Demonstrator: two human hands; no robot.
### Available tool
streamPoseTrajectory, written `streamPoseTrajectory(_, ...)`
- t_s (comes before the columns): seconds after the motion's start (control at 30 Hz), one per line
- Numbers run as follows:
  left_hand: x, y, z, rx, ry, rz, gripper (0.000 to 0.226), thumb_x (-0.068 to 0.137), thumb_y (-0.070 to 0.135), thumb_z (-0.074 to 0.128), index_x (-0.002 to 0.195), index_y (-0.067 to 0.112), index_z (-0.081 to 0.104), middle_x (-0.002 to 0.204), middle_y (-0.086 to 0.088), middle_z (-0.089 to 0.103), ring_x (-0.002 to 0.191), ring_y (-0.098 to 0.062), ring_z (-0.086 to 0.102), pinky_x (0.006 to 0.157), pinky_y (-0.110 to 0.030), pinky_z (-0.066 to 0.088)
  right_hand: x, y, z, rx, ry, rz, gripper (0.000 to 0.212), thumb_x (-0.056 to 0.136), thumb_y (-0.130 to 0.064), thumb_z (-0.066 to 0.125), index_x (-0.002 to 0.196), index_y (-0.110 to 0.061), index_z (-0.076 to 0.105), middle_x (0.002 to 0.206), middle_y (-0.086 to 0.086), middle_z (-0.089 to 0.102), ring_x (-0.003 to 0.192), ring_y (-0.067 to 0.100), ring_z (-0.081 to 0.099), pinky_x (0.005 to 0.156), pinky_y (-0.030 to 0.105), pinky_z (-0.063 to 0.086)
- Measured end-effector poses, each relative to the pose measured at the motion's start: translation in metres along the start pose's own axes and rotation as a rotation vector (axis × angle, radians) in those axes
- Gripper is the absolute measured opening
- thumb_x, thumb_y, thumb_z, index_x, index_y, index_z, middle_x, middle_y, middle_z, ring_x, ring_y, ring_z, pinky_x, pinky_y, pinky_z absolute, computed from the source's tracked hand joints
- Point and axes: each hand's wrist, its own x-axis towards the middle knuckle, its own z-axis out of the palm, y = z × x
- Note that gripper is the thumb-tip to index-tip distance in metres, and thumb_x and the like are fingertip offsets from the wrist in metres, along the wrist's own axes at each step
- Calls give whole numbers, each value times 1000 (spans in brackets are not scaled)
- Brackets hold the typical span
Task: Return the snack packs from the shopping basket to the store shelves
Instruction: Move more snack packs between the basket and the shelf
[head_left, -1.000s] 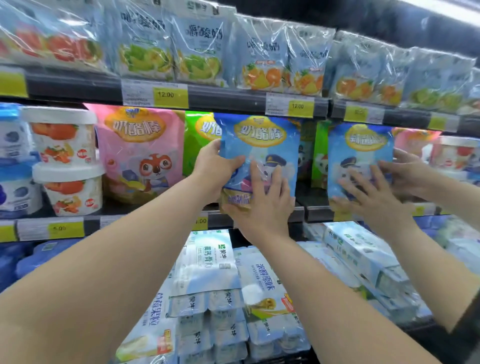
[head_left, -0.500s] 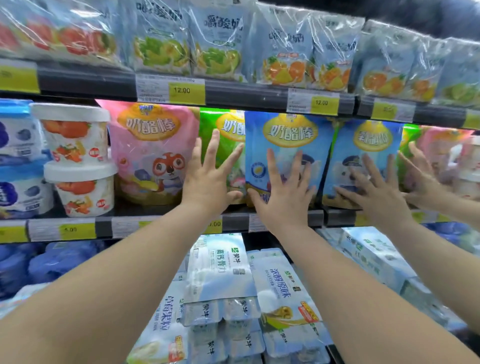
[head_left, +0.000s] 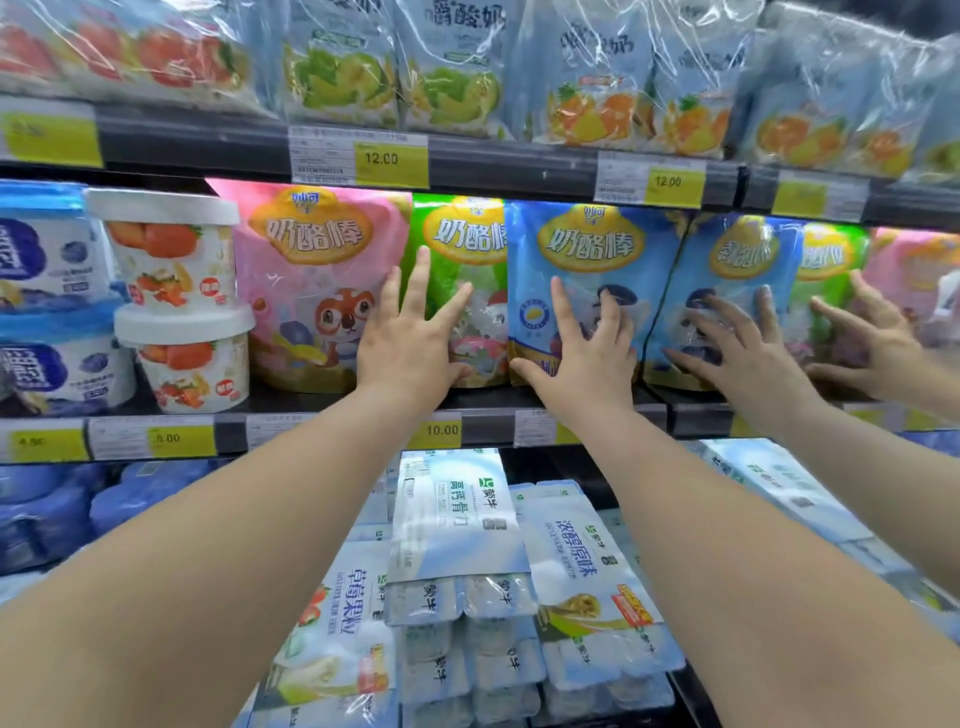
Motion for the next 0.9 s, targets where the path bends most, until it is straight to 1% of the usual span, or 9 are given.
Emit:
streamPoseTrajectory(0.07, -7, 1, -7, -83, 33, 7, 83, 79, 50, 67, 146, 42, 19, 159, -1, -3, 143, -32, 6, 115, -47, 21, -7, -2, -3, -7, 12, 21, 96, 76, -76, 46, 142, -48, -17, 157, 14, -5, 144, 37, 1, 109, 65, 3)
streamPoseTrajectory(0.13, -21, 1, -14, -201, 85, 20, 74, 79, 46, 68, 143, 35, 33, 158, -4, 12, 140, -32, 16, 114, -46, 22, -20, -7, -7, 35, 74, 27, 95, 79, -70, 47, 148, -36, -9, 158, 15, -2, 145, 33, 3, 112, 59, -2)
streamPoseTrajectory(0.23, -51, 1, -22, -404, 124, 24, 59, 80, 36, 70, 134, 23, 50, 148, -8, 36, 133, -28, 32, 110, -40, 26, -55, -18, -13, 345, 184, -12, 72, 86, -46, 56, 143, -10, 31, 149, 14, 31, 139, 28, 26, 115, 45, 19)
streamPoseTrajectory(0.3, -78, 0, -24, -513, 119, 18, 51, 81, 34, 70, 127, 20, 56, 136, -7, 49, 126, -24, 43, 106, -36, 33, -88, -26, -11, 513, 195, -18, 48, 87, -34, 57, 127, -8, 50, 127, 6, 51, 122, 21, 43, 104, 36, 35)
streamPoseTrajectory(0.33, -91, -1, -24, -550, 109, 18, 47, 81, 34, 70, 125, 19, 57, 129, -4, 54, 121, -21, 48, 102, -33, 38, -104, -30, -9, 564, 175, -9, 41, 87, -32, 57, 121, -10, 54, 116, 0, 54, 113, 16, 46, 98, 32, 39)
streamPoseTrajectory(0.43, -132, -3, -17, -634, 26, -3, 41, 83, 32, 68, 121, 21, 57, 115, 2, 59, 100, -14, 55, 83, -21, 38, -148, -36, 1, 675, 62, 37, 33, 86, -26, 59, 116, -13, 56, 101, -6, 53, 96, 11, 48, 82, 26, 40)
streamPoseTrajectory(0.57, -168, -23, 12, -675, -100, -47, 37, 84, 29, 68, 119, 23, 58, 109, 11, 54, 87, -7, 51, 76, -15, 33, -178, -38, 30, 640, -59, 78, 32, 86, -26, 59, 116, -16, 55, 105, -7, 54, 96, 10, 47, 82, 25, 37)
streamPoseTrajectory(0.73, -166, -42, 12, -656, -332, -157, 36, 85, 35, 64, 119, 28, 56, 111, 12, 55, 86, -4, 51, 81, -24, 42, -171, -47, 27, 536, -211, 203, 33, 85, -27, 59, 117, -16, 56, 106, -6, 54, 99, 13, 49, 85, 25, 36)
streamPoseTrajectory(0.9, -131, -41, -57, -674, -541, -211, 36, 86, 37, 63, 119, 28, 54, 107, 12, 53, 84, -6, 52, 77, -25, 43, -156, -70, -46, 480, -443, 339, 37, 88, -27, 57, 123, -14, 52, 110, -8, 50, 104, 13, 49, 85, 25, 36)
